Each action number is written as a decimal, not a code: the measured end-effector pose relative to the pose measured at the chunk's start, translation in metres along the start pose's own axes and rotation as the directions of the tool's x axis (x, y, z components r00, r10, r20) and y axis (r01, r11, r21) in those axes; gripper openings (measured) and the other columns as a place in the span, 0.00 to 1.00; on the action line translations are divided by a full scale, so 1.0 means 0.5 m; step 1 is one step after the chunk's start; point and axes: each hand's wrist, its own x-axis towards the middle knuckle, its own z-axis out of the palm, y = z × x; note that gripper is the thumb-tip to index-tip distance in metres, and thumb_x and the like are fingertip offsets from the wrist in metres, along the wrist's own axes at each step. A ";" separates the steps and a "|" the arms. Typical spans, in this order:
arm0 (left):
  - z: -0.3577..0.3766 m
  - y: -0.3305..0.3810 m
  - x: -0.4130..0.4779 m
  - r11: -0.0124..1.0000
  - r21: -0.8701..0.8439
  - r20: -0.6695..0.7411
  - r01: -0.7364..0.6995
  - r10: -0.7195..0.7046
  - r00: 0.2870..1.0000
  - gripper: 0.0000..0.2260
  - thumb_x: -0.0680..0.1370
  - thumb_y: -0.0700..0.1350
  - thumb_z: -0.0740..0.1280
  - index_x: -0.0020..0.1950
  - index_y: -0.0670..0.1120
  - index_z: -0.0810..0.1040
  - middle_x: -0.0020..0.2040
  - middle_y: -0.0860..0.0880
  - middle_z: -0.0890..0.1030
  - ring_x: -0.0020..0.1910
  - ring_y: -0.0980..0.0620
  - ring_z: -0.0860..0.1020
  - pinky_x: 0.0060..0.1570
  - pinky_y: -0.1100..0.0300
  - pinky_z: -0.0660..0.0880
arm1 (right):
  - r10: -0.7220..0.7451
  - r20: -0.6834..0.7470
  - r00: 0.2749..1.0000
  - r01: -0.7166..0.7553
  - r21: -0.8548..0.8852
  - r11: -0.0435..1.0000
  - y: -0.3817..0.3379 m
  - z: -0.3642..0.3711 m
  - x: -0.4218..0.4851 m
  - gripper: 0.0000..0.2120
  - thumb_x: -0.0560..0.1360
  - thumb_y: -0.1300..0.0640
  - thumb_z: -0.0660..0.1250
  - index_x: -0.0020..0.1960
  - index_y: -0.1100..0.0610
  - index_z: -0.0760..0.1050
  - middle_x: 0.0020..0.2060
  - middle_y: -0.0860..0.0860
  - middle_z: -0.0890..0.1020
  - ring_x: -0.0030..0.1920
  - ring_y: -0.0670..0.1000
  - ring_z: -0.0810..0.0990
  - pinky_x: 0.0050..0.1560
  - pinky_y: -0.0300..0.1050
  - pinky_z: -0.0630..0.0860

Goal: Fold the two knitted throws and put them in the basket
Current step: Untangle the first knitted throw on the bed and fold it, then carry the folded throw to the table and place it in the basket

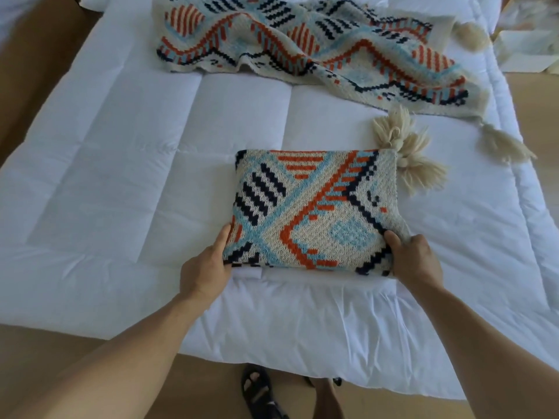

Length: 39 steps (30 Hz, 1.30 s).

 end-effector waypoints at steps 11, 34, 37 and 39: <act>-0.037 0.029 0.030 0.762 0.041 -0.263 -0.646 0.633 0.729 0.42 0.71 0.61 0.60 0.80 0.47 0.50 0.79 0.38 0.55 0.78 0.38 0.53 0.73 0.40 0.56 | -0.523 -0.183 0.832 0.465 -0.284 0.839 -0.047 0.025 -0.052 0.29 0.78 0.41 0.57 0.76 0.51 0.59 0.75 0.54 0.64 0.76 0.56 0.57 0.74 0.56 0.53; -0.031 0.144 0.202 0.849 -0.504 -0.068 0.161 -0.225 0.972 0.38 0.73 0.67 0.65 0.75 0.48 0.60 0.74 0.44 0.66 0.73 0.40 0.64 0.69 0.45 0.67 | -0.271 -0.030 0.962 0.273 0.084 0.958 -0.100 0.058 0.071 0.46 0.73 0.28 0.57 0.80 0.48 0.42 0.80 0.49 0.47 0.79 0.54 0.48 0.77 0.60 0.50; -0.054 0.140 0.212 0.662 -0.722 0.107 0.201 -0.181 0.978 0.21 0.72 0.56 0.73 0.58 0.46 0.74 0.52 0.51 0.79 0.51 0.51 0.79 0.43 0.63 0.73 | -0.161 0.016 0.987 0.156 0.178 0.972 -0.113 0.042 0.104 0.53 0.68 0.28 0.65 0.80 0.54 0.47 0.77 0.55 0.59 0.76 0.57 0.59 0.75 0.59 0.58; -0.064 0.137 0.218 0.466 -0.820 0.310 0.332 -0.125 0.942 0.24 0.70 0.51 0.76 0.61 0.43 0.75 0.50 0.51 0.82 0.47 0.55 0.80 0.39 0.65 0.74 | -0.104 0.074 0.992 0.086 0.217 0.972 -0.117 0.029 0.117 0.53 0.63 0.27 0.71 0.77 0.53 0.56 0.72 0.55 0.68 0.71 0.58 0.69 0.70 0.59 0.68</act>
